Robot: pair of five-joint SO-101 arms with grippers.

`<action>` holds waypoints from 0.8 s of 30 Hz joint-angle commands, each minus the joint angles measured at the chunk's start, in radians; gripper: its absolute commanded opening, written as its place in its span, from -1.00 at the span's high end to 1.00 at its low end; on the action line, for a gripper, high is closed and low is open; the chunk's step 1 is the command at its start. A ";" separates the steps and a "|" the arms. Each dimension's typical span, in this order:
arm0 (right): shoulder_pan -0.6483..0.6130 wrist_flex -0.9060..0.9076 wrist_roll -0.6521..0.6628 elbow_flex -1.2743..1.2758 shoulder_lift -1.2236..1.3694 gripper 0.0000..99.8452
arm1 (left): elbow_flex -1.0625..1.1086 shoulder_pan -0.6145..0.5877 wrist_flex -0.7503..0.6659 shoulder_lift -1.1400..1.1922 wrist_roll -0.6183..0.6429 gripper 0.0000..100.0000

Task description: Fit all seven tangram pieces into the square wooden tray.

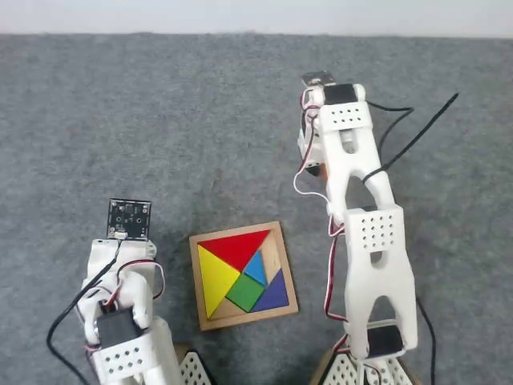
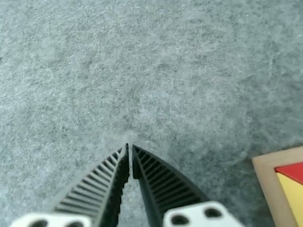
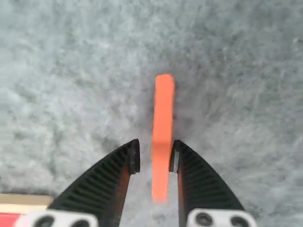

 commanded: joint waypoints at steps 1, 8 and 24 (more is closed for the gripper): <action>-0.051 0.035 -0.009 -0.061 -0.021 0.76 | -0.002 0.000 0.006 -0.018 -0.011 0.97; -0.120 0.035 -0.009 -0.060 -0.018 0.76 | -0.002 0.000 0.006 -0.018 -0.012 0.97; -0.042 0.007 0.304 -0.064 0.002 0.31 | -0.002 0.000 0.006 -0.018 -0.012 0.97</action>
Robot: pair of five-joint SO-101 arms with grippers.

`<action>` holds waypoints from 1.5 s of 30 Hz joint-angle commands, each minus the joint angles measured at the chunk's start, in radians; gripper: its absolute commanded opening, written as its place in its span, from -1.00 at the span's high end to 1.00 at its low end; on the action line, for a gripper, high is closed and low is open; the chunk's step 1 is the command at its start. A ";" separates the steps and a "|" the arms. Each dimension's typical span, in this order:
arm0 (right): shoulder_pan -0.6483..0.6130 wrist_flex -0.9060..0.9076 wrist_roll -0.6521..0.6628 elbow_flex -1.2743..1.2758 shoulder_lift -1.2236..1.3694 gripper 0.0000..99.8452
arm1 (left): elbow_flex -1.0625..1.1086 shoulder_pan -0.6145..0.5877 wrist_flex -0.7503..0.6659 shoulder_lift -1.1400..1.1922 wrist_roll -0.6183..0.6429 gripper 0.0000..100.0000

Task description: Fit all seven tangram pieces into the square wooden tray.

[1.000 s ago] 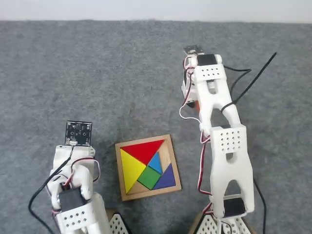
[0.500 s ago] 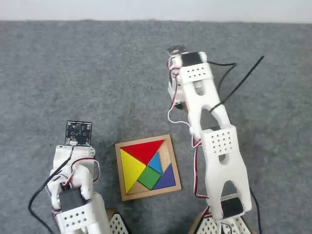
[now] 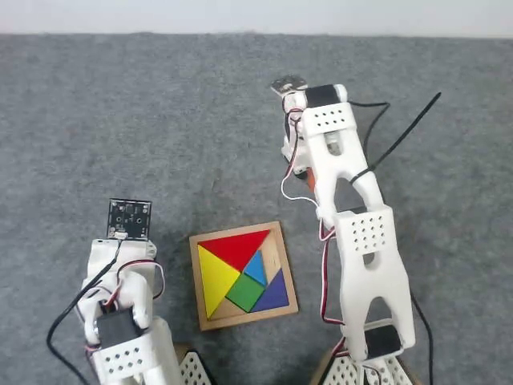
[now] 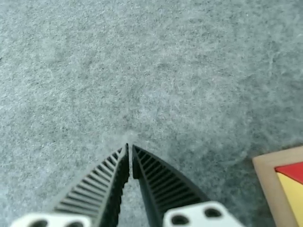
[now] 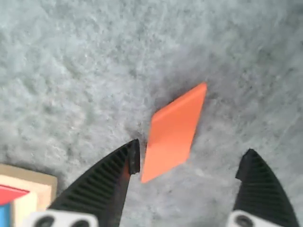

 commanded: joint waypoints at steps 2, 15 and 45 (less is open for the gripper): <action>0.015 -0.021 0.130 -0.060 0.021 0.31 | -0.002 0.000 0.006 -0.018 -0.009 0.97; 0.045 -0.039 0.209 -0.143 0.096 0.86 | -0.002 0.000 0.006 -0.018 -0.009 0.97; -0.041 -0.008 -0.077 0.752 -0.774 0.89 | -0.002 0.000 0.006 -0.018 -0.009 0.97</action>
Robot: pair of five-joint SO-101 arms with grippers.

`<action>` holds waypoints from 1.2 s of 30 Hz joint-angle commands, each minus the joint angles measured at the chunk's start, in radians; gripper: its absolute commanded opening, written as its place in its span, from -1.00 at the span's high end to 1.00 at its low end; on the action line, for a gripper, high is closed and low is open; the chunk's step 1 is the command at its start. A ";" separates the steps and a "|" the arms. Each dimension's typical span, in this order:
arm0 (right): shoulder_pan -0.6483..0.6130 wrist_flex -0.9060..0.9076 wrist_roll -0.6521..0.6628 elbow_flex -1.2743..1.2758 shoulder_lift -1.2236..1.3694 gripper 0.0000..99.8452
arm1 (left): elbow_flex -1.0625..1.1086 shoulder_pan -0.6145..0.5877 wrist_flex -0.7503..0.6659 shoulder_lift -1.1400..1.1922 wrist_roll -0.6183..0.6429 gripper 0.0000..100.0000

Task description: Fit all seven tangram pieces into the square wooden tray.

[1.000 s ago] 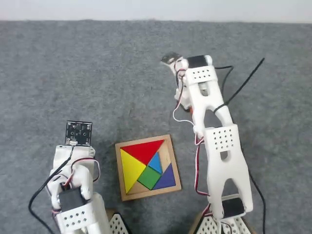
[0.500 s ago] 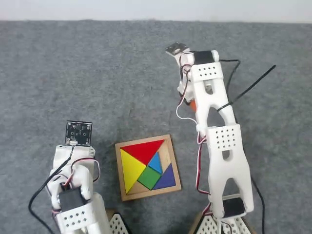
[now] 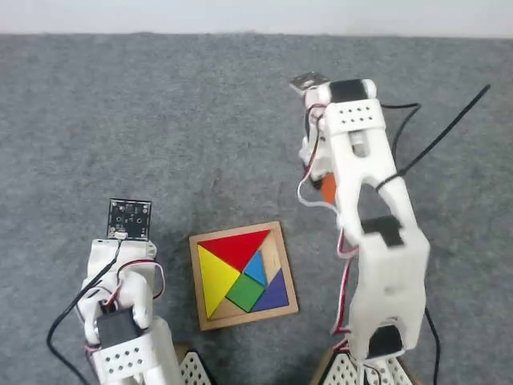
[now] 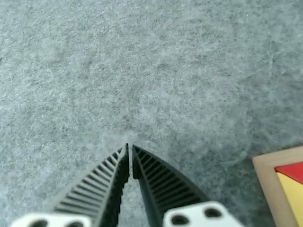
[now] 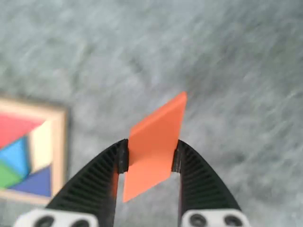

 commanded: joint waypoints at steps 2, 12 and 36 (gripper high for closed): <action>-0.110 -0.088 -0.064 0.321 -0.323 0.89 | -0.002 0.000 0.003 -0.020 -0.009 0.97; -0.278 -0.575 -0.167 0.930 -0.676 0.89 | -0.035 0.003 0.003 -0.020 -0.003 0.97; -0.507 -0.685 -0.233 1.020 -0.547 0.88 | -0.002 0.135 0.020 -0.020 -0.009 0.97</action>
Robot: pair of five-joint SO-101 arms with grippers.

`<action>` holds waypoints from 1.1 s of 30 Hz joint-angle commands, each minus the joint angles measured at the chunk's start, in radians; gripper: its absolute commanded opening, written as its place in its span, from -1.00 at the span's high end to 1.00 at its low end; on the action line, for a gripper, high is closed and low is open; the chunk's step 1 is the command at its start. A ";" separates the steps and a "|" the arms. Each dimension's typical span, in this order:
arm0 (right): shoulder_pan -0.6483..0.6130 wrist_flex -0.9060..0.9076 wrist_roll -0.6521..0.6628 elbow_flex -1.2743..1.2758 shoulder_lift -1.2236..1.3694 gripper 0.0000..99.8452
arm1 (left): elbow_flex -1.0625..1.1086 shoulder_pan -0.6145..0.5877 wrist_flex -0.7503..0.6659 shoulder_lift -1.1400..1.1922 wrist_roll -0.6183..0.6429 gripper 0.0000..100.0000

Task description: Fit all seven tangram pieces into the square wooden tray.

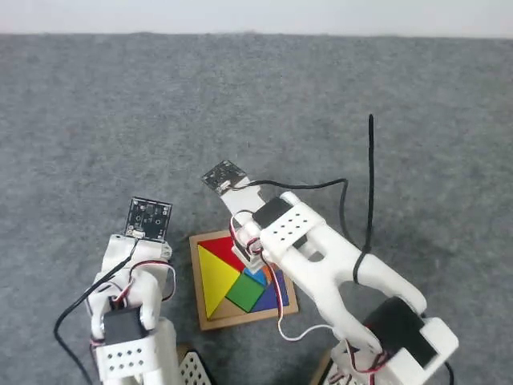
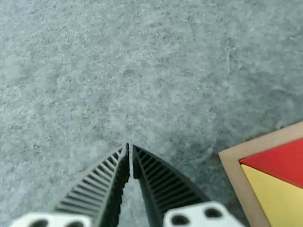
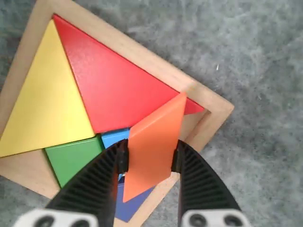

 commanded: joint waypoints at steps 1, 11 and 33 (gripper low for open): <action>-0.008 -0.005 -0.012 -0.006 -0.002 0.88 | -0.008 0.008 0.002 -0.020 -0.006 0.97; -0.005 0.012 -0.014 -0.008 -0.002 0.88 | -0.008 0.008 0.002 -0.020 -0.006 0.97; -0.001 0.033 -0.006 -0.006 -0.012 0.65 | -0.008 0.006 0.003 -0.020 -0.006 0.97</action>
